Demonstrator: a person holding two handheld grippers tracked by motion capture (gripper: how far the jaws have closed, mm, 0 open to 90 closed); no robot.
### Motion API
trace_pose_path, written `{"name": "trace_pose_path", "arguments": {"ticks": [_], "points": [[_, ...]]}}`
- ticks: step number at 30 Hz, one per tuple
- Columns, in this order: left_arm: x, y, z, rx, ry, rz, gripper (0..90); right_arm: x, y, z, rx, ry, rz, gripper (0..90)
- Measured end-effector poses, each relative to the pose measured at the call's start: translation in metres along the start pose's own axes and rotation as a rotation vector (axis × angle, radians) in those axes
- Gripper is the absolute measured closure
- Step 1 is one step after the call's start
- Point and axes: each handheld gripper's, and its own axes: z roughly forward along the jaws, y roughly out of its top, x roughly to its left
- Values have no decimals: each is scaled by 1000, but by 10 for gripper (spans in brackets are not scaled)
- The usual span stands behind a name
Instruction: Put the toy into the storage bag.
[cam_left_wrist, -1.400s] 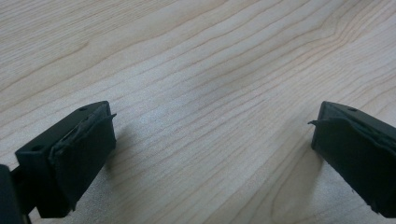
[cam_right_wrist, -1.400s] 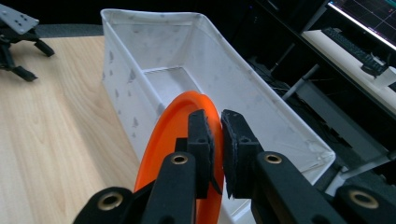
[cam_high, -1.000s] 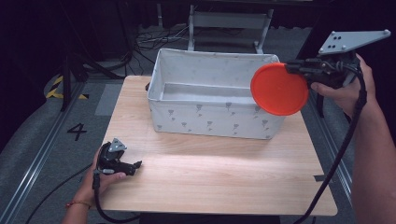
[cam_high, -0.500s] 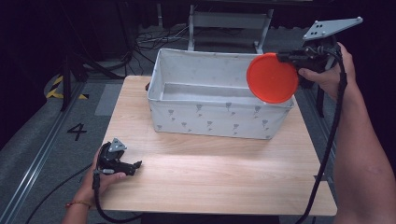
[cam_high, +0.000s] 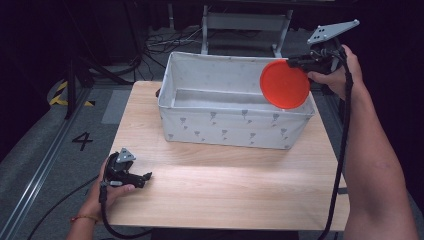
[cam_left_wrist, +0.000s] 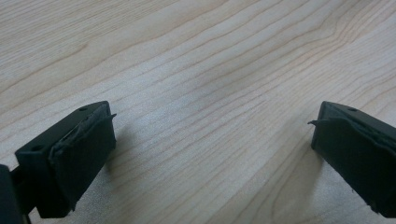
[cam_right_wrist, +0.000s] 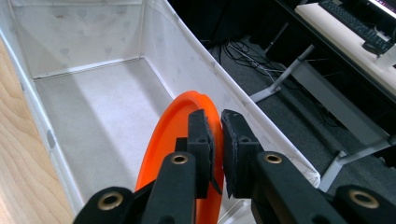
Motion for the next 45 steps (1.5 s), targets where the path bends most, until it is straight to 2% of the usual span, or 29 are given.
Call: {"name": "trace_pose_path", "arguments": {"ticks": [8, 15, 22, 26, 30, 35, 37, 38, 41, 43, 45], "points": [[0, 0, 0, 2, -1, -1, 0, -2, -11, 13, 28, 20, -8, 829], [0, 0, 0, -2, 1, 4, 1, 6, -20, 28, 71, 83, -53, 829], [1, 1, 0, -2, 1, 6, 1, 15, -28, 42, 163, 166, -132, 828], [1, 0, 0, -2, 1, 6, 1, 23, -32, 49, 228, 223, -199, 827], [1, 1, 0, -2, 1, 6, 1, 32, -36, 56, 275, 273, -237, 825], [0, 1, 1, -5, 2, 3, 1, 40, -42, 69, 363, 321, -264, 822], [1, 1, 1, -4, 0, 5, 1, 41, -44, 72, 376, 333, -264, 821], [1, 1, 1, -3, 0, 6, 1, 46, -49, 84, 462, 369, -291, 820], [1, 1, 1, -3, 0, 6, 1, 49, -52, 94, 532, 392, -303, 818], [1, 1, 1, -3, 0, 6, 1, 52, -53, 98, 545, 395, -308, 817], [1, 1, 1, -5, -1, 11, 1, 51, -54, 97, 529, 409, -287, 817]]}}
